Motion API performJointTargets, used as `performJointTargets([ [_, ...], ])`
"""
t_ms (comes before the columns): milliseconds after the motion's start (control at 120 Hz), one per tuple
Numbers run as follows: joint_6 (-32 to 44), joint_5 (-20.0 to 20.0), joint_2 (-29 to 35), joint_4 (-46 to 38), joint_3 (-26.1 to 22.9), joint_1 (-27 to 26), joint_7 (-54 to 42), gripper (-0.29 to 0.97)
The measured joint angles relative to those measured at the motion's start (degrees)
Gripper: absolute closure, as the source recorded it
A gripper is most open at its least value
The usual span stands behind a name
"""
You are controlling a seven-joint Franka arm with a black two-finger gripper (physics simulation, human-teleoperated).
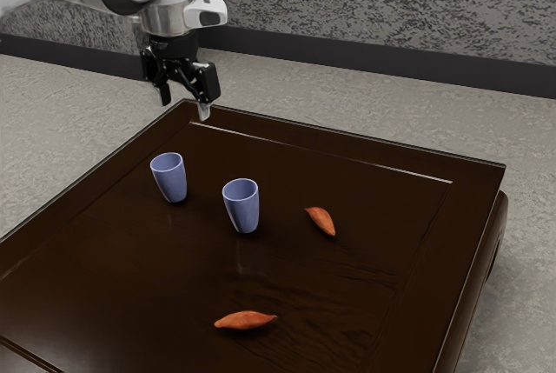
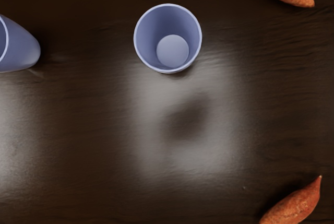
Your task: Place the left cup onto the right cup
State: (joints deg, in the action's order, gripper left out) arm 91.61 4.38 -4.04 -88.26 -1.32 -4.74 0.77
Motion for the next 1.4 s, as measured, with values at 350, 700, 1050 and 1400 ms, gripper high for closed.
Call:
performJointTargets([
  [350,3.22,-0.58,-2.01,-1.27,0.11,1.18,-0.18,0.00],
  [700,7.99,-2.22,-7.83,-1.67,2.34,3.61,-0.40,0.04],
  [1050,12.99,-2.82,-13.79,-1.10,5.53,6.06,-1.05,0.18],
  [1400,19.16,-3.97,-21.33,1.73,7.45,9.05,-4.51,0.23],
])
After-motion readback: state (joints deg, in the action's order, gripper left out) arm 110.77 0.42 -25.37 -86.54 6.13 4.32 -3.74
